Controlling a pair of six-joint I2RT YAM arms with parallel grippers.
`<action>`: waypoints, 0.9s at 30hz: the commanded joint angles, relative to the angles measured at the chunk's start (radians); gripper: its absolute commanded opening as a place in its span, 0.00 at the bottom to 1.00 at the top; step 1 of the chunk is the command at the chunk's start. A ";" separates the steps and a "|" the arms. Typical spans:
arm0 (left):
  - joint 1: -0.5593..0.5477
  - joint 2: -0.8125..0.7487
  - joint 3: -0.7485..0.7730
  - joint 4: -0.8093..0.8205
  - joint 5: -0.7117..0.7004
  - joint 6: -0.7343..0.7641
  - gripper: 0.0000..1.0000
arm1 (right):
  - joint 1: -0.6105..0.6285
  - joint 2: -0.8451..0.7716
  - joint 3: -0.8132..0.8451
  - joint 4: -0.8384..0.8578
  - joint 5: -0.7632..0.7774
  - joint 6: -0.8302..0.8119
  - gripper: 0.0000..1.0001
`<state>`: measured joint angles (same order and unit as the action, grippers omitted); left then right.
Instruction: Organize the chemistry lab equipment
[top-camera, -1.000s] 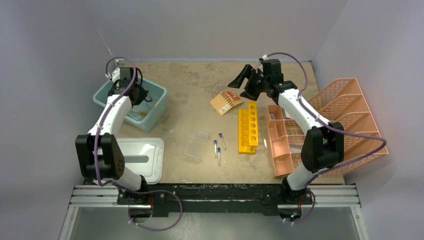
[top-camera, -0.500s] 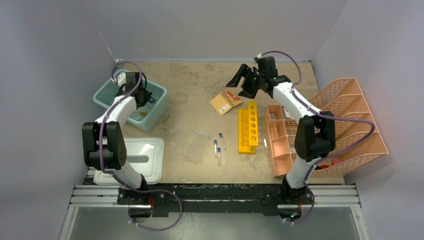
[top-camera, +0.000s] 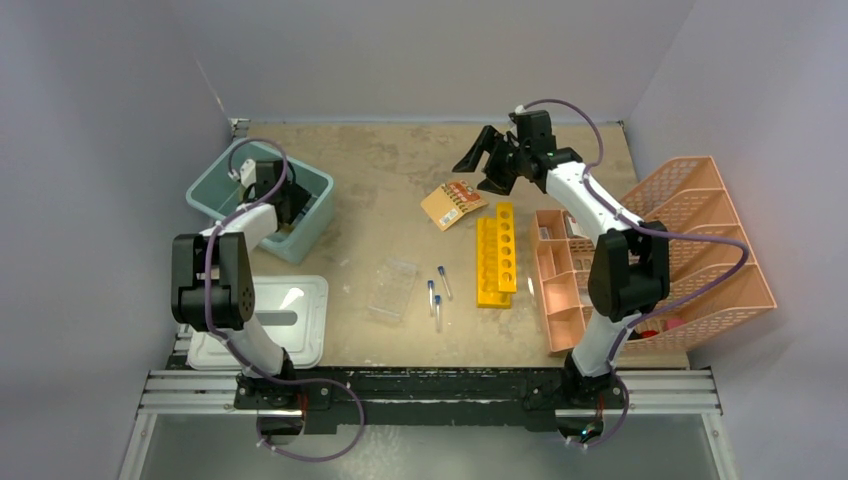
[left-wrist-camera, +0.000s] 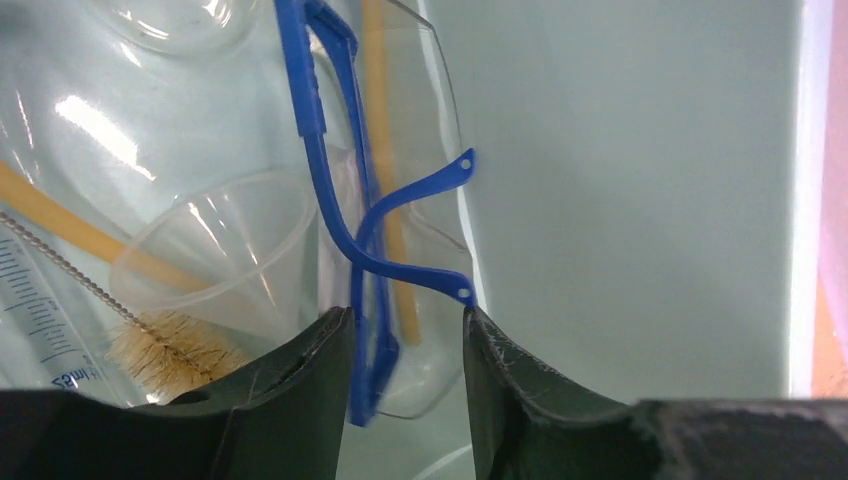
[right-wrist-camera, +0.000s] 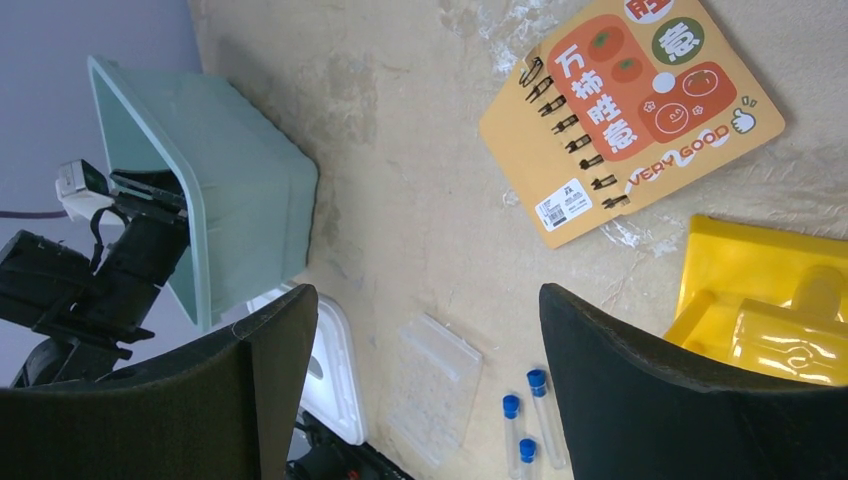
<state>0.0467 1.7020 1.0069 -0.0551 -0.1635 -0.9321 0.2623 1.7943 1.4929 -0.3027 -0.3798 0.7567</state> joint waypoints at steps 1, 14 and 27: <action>0.011 -0.044 0.062 -0.034 -0.011 -0.013 0.48 | -0.002 -0.014 0.045 -0.003 0.009 -0.021 0.83; 0.012 -0.245 0.191 -0.313 -0.123 -0.005 0.66 | -0.002 -0.059 0.028 -0.007 0.035 -0.056 0.82; -0.111 -0.431 0.215 -0.178 0.294 0.256 0.67 | 0.001 -0.213 -0.014 -0.145 0.394 -0.320 0.80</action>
<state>0.0315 1.3304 1.1919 -0.3111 -0.0097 -0.7910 0.2626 1.6581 1.4918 -0.3855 -0.1364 0.5617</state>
